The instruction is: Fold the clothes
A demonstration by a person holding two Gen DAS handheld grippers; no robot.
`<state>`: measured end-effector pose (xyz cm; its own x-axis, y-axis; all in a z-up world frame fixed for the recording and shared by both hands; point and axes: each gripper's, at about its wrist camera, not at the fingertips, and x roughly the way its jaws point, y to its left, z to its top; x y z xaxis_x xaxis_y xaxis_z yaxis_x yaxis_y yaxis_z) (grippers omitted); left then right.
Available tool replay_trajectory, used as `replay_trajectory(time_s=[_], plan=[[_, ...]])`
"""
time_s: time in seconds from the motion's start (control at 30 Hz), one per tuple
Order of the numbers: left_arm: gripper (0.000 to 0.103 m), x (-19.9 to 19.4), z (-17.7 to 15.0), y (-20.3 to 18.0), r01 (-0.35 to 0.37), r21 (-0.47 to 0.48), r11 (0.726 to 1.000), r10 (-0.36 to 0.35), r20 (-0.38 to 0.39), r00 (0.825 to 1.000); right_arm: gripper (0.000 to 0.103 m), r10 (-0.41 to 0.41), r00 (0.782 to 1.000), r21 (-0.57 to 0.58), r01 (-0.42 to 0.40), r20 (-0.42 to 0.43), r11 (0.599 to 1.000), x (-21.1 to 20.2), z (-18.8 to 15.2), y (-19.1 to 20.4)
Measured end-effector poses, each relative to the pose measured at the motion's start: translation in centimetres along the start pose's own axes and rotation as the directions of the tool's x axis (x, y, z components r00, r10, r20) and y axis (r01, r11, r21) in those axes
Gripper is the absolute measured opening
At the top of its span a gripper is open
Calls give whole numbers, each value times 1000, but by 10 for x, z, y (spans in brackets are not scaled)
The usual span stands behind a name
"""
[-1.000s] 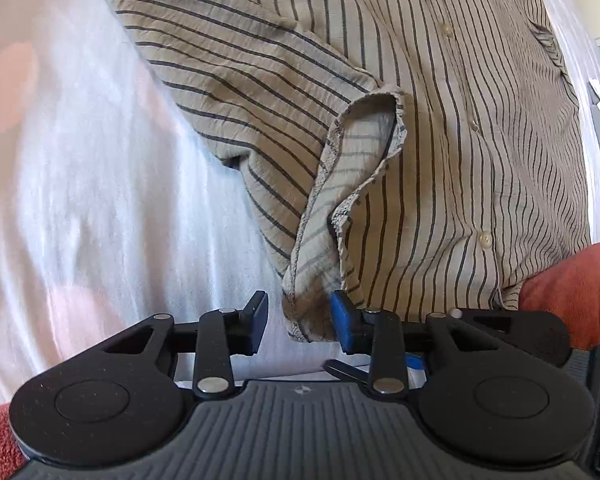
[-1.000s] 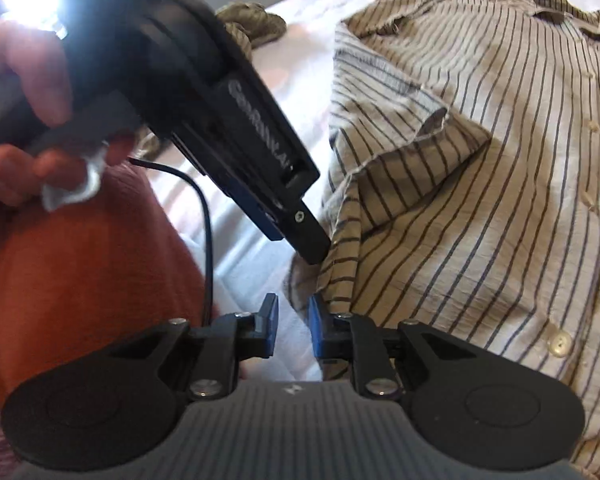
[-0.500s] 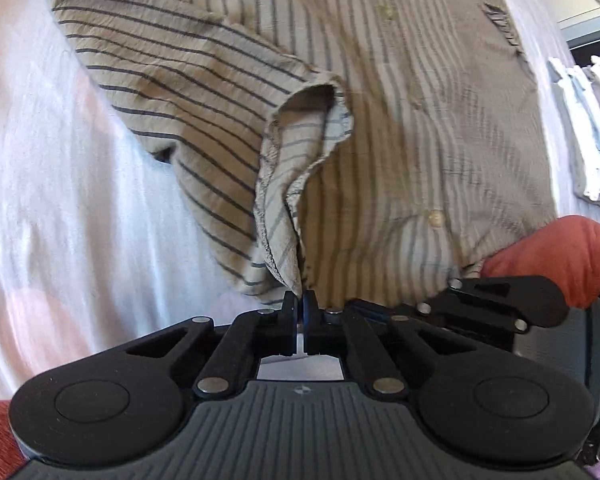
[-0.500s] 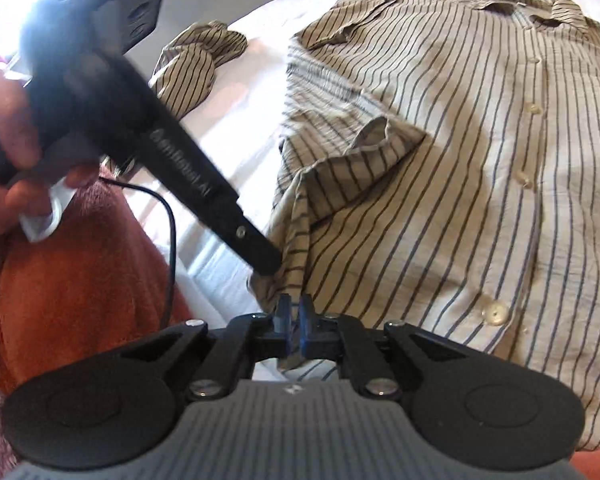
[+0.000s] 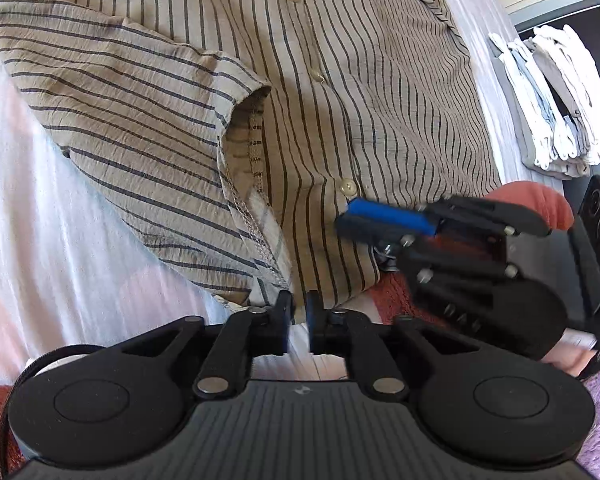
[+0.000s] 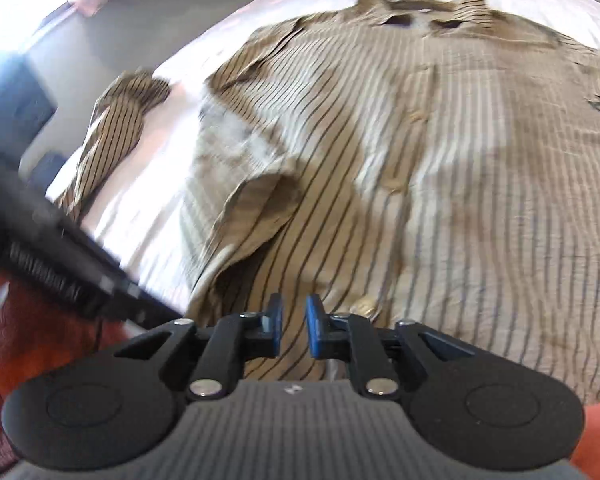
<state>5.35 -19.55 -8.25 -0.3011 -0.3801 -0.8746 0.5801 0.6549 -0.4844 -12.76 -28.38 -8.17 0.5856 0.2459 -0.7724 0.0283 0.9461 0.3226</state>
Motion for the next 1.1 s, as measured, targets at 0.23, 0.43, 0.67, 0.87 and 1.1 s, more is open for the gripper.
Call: replay_trajectory(time_s=[0.23, 0.43, 0.67, 0.87, 1.1], plan=[[37, -17, 0, 7, 31, -4, 1000, -31, -5, 1000, 31, -17, 999, -101, 20, 35, 995, 7, 27, 10], [38, -57, 16, 37, 20, -59, 998, -16, 70, 997, 31, -49, 999, -216, 53, 24, 975, 28, 46, 19], [39, -107, 41, 88, -48, -159, 986, 77, 178, 981, 51, 37, 999, -108, -33, 33, 994, 25, 74, 13], [42, -131, 79, 129, -148, -248, 957, 213, 263, 941, 56, 31, 1000, -23, -31, 3, 999, 54, 99, 13], [44, -157, 136, 179, -187, -289, 939, 294, 391, 872, 20, 10, 996, -24, -12, -86, 1000, 82, 94, 8]])
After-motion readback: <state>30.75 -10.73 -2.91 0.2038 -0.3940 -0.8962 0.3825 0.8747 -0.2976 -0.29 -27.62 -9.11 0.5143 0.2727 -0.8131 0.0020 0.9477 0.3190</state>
